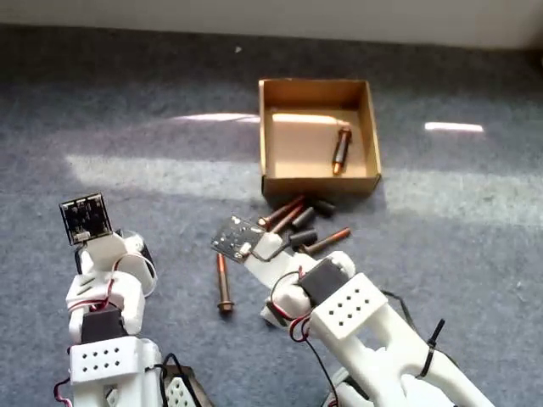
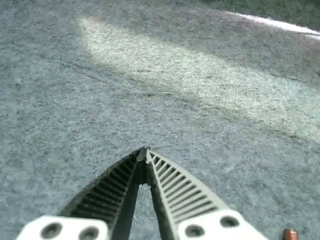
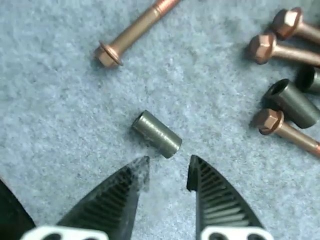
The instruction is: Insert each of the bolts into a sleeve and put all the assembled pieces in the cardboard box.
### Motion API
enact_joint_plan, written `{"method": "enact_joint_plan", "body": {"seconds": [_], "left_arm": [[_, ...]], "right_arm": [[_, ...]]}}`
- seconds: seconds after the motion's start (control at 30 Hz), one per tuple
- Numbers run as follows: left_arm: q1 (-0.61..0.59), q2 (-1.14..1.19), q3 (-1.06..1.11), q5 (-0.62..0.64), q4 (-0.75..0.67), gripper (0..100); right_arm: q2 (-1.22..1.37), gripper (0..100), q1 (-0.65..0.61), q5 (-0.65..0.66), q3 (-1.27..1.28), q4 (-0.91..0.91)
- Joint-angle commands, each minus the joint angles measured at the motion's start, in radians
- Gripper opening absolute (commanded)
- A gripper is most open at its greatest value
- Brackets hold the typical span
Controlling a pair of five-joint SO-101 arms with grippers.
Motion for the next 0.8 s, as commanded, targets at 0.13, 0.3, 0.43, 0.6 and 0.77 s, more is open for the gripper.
{"method": "enact_joint_plan", "body": {"seconds": [0.13, 0.3, 0.43, 0.6, 0.77], "left_arm": [[-0.099, -0.008, -0.005, -0.012, -0.084, 0], [-0.122, -0.008, 0.021, -0.012, -0.138, 0], [-0.124, -0.008, 0.021, -0.012, -0.140, 0], [-0.120, -0.008, 0.021, -0.012, -0.140, 1], [-0.119, -0.008, 0.021, -0.012, -0.140, 1]], "right_arm": [[-0.024, 13.1, -0.077, 0.017, 0.002, -0.021], [-0.022, 13.1, -0.076, 0.017, 0.104, -0.134], [-0.024, 13.1, -0.077, 0.017, 0.154, -0.156], [-0.024, 13.1, -0.079, 0.017, 0.163, -0.189], [-0.024, 13.1, -0.077, 0.038, 0.182, -0.208]]}}
